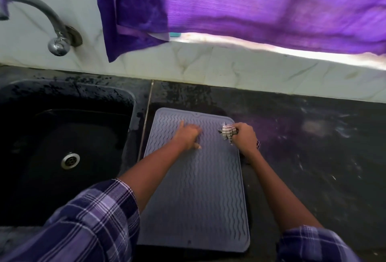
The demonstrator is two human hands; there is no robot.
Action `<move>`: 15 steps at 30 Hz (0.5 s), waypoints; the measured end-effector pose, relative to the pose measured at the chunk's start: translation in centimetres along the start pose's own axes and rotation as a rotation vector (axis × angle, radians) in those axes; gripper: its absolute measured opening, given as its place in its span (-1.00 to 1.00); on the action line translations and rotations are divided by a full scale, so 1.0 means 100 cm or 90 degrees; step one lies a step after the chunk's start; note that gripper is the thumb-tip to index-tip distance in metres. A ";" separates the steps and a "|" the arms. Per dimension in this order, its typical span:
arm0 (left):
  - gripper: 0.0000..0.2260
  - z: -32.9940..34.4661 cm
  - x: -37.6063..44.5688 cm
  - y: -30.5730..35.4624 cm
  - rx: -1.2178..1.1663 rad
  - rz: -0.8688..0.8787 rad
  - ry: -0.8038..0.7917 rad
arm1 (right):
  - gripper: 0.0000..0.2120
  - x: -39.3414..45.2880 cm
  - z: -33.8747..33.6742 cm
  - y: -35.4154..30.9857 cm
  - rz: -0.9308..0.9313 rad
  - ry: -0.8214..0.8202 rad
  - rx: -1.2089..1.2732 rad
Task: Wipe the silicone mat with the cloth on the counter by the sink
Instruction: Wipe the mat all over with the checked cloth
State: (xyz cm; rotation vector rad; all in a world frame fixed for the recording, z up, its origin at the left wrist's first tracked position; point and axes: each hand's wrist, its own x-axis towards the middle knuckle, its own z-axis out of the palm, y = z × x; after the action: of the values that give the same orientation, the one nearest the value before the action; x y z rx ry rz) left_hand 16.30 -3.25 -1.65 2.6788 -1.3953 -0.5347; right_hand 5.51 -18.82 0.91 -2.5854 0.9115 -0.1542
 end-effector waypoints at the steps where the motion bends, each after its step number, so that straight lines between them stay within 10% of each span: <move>1: -0.40 -0.001 0.011 0.004 0.006 -0.001 -0.012 | -0.70 0.014 0.001 -0.001 -0.019 0.020 -0.035; 15: -0.11 -0.009 0.069 0.020 0.186 -0.049 -0.135 | -0.77 0.041 0.030 0.026 -0.116 -0.051 -0.197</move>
State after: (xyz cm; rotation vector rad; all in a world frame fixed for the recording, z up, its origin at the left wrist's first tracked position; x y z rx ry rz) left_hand 18.70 -10.11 -2.20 2.9908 -1.5360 -0.6882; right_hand 7.94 -22.21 -3.01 -2.9369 0.7174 0.0449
